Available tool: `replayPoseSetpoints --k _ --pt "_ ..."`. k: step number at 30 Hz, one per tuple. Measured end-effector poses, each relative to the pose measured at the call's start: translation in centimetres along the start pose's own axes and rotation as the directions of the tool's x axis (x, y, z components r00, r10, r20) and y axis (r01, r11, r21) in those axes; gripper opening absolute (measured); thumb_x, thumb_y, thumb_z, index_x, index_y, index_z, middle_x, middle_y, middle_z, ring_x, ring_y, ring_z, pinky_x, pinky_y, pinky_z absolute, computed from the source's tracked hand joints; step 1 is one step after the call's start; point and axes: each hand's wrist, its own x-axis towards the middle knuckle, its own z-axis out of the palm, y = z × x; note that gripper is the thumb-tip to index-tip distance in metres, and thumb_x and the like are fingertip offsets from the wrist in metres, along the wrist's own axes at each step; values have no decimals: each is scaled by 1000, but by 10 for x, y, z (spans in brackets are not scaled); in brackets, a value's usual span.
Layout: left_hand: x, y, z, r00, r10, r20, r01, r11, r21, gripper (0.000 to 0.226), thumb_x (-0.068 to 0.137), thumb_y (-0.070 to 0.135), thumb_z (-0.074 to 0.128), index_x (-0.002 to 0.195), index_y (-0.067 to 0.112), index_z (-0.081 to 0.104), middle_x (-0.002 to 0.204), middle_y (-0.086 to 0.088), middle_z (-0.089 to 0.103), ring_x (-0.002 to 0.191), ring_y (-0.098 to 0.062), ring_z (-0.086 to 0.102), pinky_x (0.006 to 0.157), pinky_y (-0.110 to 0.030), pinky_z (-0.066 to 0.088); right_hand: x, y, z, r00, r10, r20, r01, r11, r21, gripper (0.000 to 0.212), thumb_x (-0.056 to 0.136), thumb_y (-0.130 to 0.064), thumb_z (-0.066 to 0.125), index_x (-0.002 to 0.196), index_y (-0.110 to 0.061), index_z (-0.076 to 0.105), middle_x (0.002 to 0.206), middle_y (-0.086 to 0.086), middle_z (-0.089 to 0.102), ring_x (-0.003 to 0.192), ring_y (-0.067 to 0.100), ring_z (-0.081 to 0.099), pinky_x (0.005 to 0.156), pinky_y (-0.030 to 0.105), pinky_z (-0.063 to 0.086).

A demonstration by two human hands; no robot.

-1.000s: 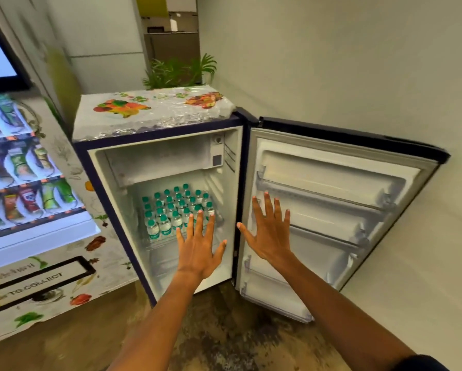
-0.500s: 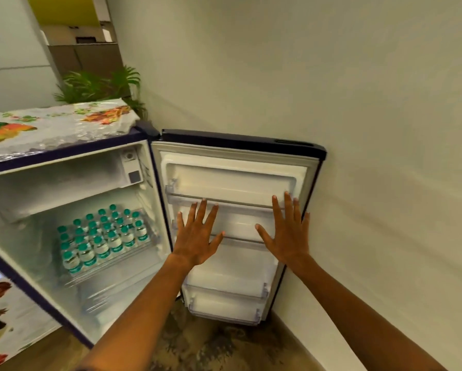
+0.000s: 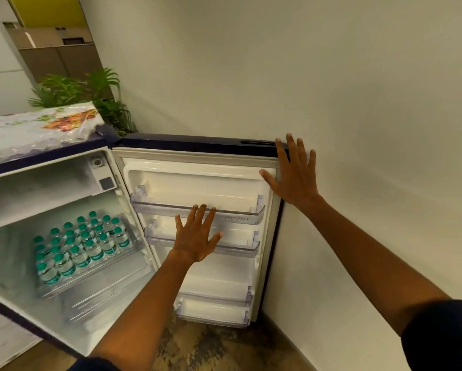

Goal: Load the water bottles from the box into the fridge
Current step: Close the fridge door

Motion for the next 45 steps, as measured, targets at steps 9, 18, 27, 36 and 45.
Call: replayPoseSetpoints --k 9,18,27,36,45 --pt "-5 5 -10 997 -33 64 34 999 -15 74 96 64 25 156 28 2 164 -2 -3 151 -24 -6 118 -60 2 -12 -7 13 998 26 55 -29 998 52 90 85 -77 29 154 -20 23 163 13 14 150 35 11 117 60 17" --pt "-43 -12 -12 998 -51 48 54 996 -69 74 95 66 26 156 27 7 164 -1 -1 151 -25 -5 117 -60 6 -65 -54 -3 989 90 -116 -77 991 110 83 85 -74 44 148 -20 37 158 18 24 147 40 16 115 58 24" --pt "-102 -37 -19 989 -140 50 146 975 -164 75 95 66 24 156 25 10 164 1 -2 151 -27 -5 118 -58 5 -128 -111 -37 954 132 -270 -96 985 143 70 86 -69 46 135 -19 52 144 14 46 134 37 37 107 55 35" --pt "-160 -77 -35 973 -232 10 227 940 -256 71 95 67 25 150 23 30 163 0 15 150 -31 7 117 -60 12 -185 -186 -74 905 101 -413 36 950 311 56 88 -60 52 117 -13 61 119 10 59 113 29 53 96 46 41" --pt "-226 -142 -47 943 -334 2 276 776 -568 97 76 89 11 137 22 48 146 -5 48 132 -31 46 106 -56 40 -223 -284 -90 915 -19 -404 246 820 517 51 90 -52 54 123 -14 57 119 6 58 110 21 51 95 32 42"
